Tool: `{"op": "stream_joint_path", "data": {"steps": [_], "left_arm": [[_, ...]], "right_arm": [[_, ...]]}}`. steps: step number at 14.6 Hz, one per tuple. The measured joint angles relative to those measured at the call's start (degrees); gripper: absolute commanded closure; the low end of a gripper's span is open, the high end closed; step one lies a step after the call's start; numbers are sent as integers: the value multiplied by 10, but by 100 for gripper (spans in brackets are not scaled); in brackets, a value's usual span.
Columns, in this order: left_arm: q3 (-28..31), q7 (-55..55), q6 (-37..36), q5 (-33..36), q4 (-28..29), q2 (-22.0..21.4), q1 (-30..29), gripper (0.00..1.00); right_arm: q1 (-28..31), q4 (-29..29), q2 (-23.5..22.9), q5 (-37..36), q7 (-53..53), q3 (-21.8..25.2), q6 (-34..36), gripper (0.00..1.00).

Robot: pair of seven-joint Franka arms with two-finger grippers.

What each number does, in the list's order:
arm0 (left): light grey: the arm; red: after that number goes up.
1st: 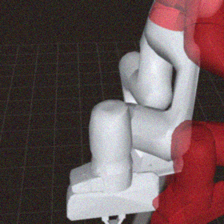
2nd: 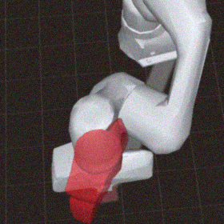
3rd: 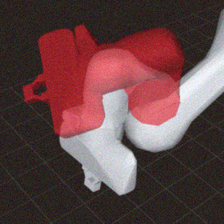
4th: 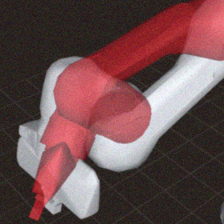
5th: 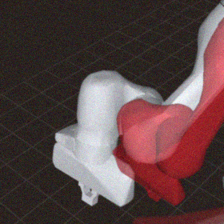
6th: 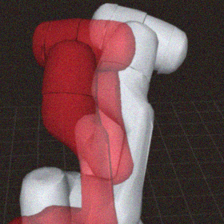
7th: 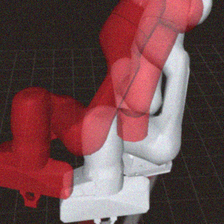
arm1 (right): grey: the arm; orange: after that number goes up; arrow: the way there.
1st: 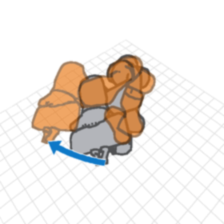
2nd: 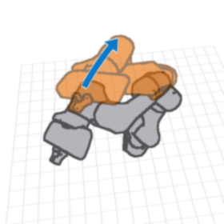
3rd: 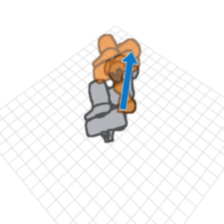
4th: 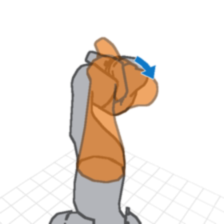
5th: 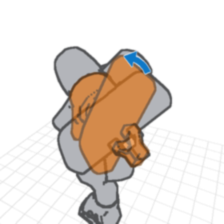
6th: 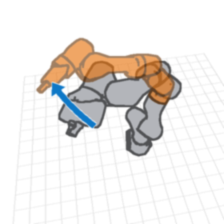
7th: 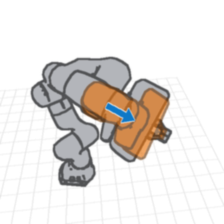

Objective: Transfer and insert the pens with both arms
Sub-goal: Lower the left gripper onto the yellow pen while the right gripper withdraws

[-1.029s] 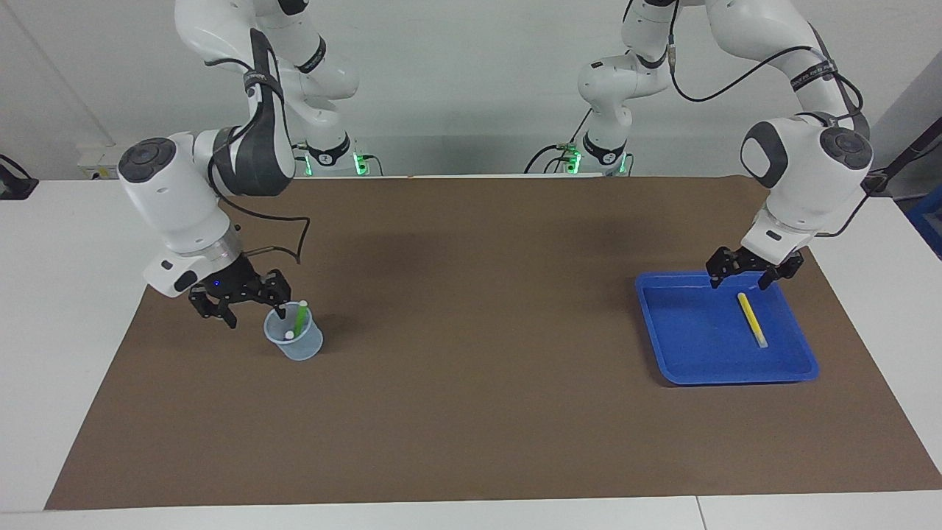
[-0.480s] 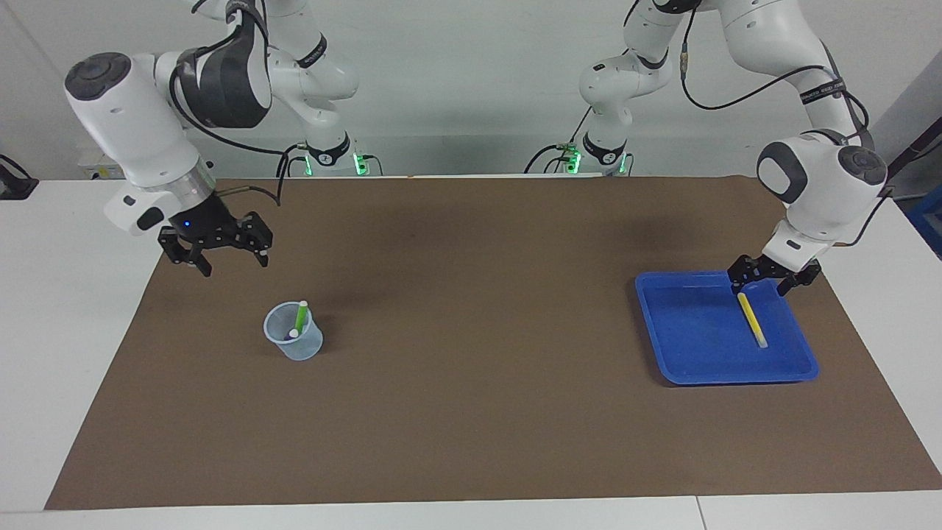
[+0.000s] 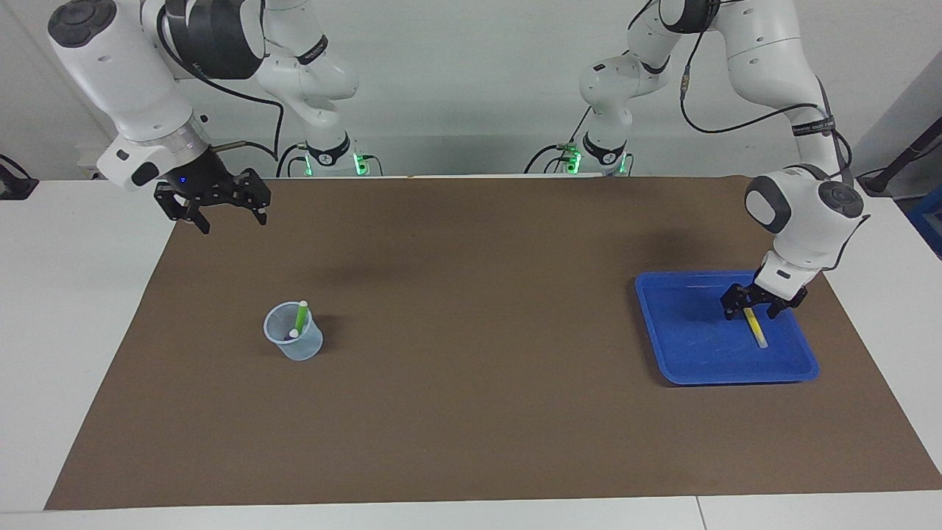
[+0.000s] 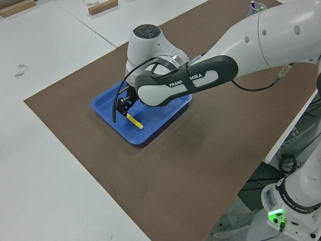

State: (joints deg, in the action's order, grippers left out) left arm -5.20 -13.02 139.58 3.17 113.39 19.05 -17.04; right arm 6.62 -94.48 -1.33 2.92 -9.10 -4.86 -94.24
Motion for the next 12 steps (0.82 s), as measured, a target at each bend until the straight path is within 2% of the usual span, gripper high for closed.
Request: {"op": "stream_joint_path", "data": {"steps": [4, 8, 10, 12], "left_arm": [[0, 9, 28, 0, 0, 15, 0, 2], [-1, 10, 39, 0, 0, 28, 0, 13], [-1, 10, 40, 0, -1, 28, 0, 20], [-2, 11, 39, -1, -1, 28, 0, 33]], "right_arm": [[-1, 0, -2, 0, -6, -1, 0, 0], [0, 0, -2, -11, -28, -1, 0, 0], [1, 0, -2, -15, -34, 0, 0, 0], [1, 0, -2, -17, -35, 0, 0, 0]]}}
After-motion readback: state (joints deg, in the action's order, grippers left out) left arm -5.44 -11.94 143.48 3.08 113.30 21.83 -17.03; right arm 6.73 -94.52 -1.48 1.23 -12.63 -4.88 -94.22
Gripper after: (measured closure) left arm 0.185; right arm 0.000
